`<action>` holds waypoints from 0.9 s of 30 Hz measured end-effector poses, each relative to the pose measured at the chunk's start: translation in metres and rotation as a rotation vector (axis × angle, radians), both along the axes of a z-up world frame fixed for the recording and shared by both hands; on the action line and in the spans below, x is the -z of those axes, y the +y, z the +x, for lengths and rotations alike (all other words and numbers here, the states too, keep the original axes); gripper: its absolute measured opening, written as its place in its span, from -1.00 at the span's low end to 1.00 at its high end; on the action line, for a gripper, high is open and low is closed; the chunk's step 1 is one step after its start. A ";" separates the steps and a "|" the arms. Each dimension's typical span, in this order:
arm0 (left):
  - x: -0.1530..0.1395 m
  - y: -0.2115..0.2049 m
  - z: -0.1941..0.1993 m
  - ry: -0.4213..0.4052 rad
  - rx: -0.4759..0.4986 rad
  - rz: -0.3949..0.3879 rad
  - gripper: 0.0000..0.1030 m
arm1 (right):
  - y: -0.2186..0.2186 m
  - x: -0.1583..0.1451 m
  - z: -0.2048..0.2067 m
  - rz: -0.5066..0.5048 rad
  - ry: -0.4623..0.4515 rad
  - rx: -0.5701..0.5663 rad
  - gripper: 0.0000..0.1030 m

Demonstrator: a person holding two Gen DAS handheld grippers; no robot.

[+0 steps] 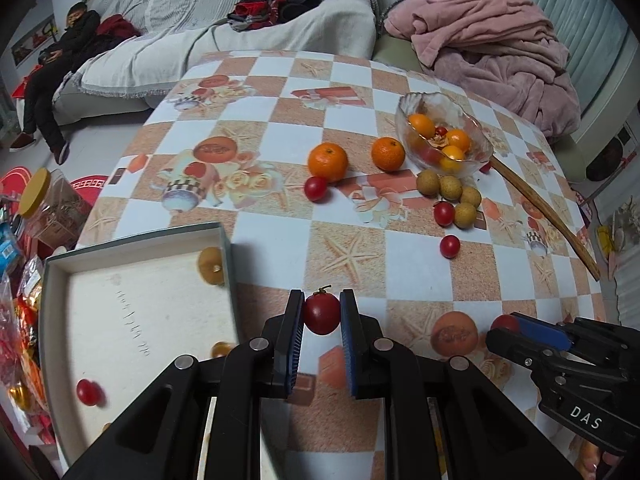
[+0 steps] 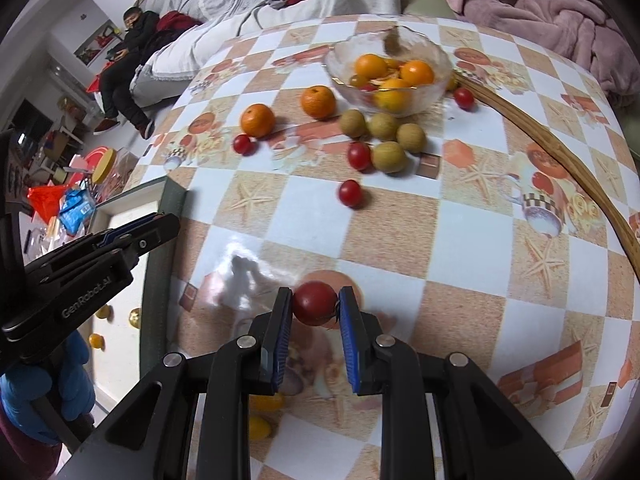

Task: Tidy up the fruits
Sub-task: 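Carry both red tomatoes over the white tray and open both tools to drop them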

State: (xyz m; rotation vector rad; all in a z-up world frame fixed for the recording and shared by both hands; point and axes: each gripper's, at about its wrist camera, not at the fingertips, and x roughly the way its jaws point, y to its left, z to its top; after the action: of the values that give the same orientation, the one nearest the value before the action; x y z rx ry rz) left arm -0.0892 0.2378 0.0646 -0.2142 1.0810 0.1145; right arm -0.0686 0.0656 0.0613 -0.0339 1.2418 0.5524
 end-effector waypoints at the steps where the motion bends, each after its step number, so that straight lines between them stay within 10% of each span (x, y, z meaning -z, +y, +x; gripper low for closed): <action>1: -0.001 0.003 -0.003 -0.003 -0.005 0.002 -0.63 | 0.004 -0.001 -0.002 0.000 -0.001 -0.007 -0.50; 27: 0.007 0.125 -0.078 0.025 -0.234 0.060 -0.63 | 0.143 -0.012 -0.039 0.030 -0.002 -0.226 -0.50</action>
State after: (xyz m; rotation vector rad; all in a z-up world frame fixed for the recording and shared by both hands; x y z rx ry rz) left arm -0.1671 0.3631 0.0576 -0.2856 1.0735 0.3593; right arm -0.1081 0.2089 0.0729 -0.1508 1.2357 0.7660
